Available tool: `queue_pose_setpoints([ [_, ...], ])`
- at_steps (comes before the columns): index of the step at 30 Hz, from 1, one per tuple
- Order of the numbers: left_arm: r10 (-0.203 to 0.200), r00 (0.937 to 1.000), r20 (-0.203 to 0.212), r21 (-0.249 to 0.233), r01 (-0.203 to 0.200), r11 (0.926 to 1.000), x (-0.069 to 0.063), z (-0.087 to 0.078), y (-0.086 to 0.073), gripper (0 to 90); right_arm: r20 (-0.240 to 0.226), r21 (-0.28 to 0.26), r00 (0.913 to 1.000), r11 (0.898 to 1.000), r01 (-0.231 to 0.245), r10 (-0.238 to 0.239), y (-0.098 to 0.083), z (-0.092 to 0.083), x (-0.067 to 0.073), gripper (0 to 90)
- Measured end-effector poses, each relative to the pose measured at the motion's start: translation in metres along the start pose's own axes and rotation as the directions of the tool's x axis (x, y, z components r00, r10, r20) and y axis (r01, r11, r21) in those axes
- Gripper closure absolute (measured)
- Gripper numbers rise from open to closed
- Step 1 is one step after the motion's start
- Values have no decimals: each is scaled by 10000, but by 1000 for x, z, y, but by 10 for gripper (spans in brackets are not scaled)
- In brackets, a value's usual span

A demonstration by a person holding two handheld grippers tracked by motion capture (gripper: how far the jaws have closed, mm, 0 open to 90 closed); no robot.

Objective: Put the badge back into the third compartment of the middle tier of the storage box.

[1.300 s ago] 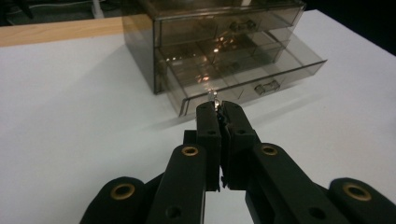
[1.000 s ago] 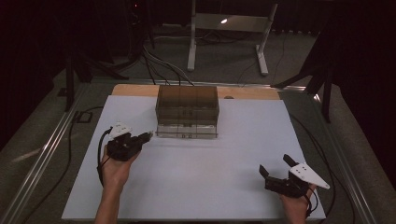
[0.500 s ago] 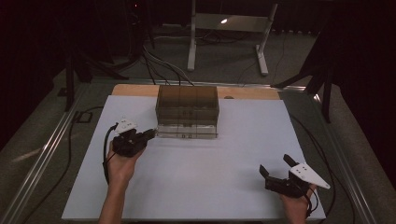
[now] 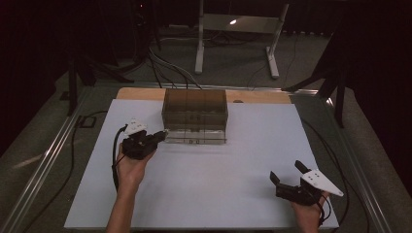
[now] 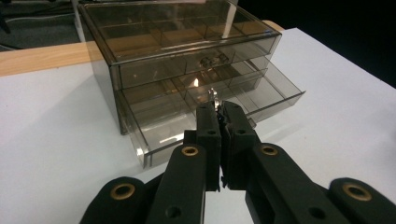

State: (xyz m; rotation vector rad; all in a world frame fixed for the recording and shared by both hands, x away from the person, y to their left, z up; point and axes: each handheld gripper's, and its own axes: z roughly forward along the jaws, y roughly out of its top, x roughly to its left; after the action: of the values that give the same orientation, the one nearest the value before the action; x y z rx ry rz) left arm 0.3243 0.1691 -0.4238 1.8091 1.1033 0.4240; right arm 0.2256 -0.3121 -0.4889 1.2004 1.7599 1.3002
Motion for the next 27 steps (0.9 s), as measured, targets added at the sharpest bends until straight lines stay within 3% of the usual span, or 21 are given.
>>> queue_pose_setpoints([
  [27, 96, 9995, 291, -168, -91, 9998, -11, 20, 17, 886, 21, 3, 10000, 10000, -2, 2, 0, 0, -1, 0],
])
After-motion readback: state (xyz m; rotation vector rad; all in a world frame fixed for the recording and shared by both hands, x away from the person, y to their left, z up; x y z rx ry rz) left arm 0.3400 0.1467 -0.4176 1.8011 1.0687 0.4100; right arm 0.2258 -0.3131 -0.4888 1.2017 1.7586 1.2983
